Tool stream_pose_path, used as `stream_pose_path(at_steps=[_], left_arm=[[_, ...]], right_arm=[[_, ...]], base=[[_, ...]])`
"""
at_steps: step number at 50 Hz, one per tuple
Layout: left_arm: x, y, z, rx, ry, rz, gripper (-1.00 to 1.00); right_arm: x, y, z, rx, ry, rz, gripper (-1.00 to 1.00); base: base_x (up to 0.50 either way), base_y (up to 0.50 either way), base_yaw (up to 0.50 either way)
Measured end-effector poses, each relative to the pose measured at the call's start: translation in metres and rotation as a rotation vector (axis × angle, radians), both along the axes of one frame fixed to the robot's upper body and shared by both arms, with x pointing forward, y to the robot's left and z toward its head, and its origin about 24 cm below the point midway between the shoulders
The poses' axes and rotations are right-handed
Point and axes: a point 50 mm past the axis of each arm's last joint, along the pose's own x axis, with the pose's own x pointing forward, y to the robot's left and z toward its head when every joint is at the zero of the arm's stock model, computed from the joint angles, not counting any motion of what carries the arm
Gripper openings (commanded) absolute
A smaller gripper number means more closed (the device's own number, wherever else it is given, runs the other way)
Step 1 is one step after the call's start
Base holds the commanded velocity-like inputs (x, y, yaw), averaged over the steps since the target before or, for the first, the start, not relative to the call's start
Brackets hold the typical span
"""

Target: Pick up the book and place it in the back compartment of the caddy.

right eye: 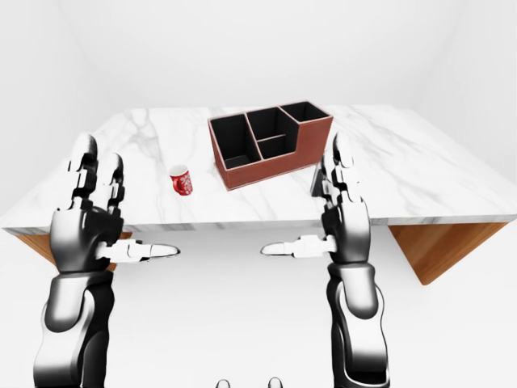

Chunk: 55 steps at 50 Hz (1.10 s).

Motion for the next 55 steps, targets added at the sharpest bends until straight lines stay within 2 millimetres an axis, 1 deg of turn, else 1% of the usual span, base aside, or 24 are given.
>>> stream_pose_path(at_steps=[10, 19, 33, 55], left_arm=[[-0.010, 0.005, 0.027, 0.005, -0.133, 0.009, 1.00], [-0.018, 0.005, 0.040, 0.008, -0.200, 0.008, 1.00], [-0.022, 0.005, 0.044, 0.011, -0.227, 0.004, 1.00], [-0.023, 0.004, 0.043, 0.015, -0.223, 0.003, 1.00]], right_arm=[[-0.017, -0.009, 0.037, -0.003, -0.181, -0.004, 1.00], [-0.027, -0.012, 0.053, -0.016, -0.268, -0.009, 1.00], [-0.033, -0.013, 0.061, -0.038, -0.312, -0.013, 1.00], [-0.032, -0.012, 0.059, -0.057, -0.299, -0.013, 1.00]], base=[[0.50, 0.00, 0.00], [0.50, 0.00, 0.00], [0.50, 0.00, 0.00], [0.50, 0.00, 0.00]])
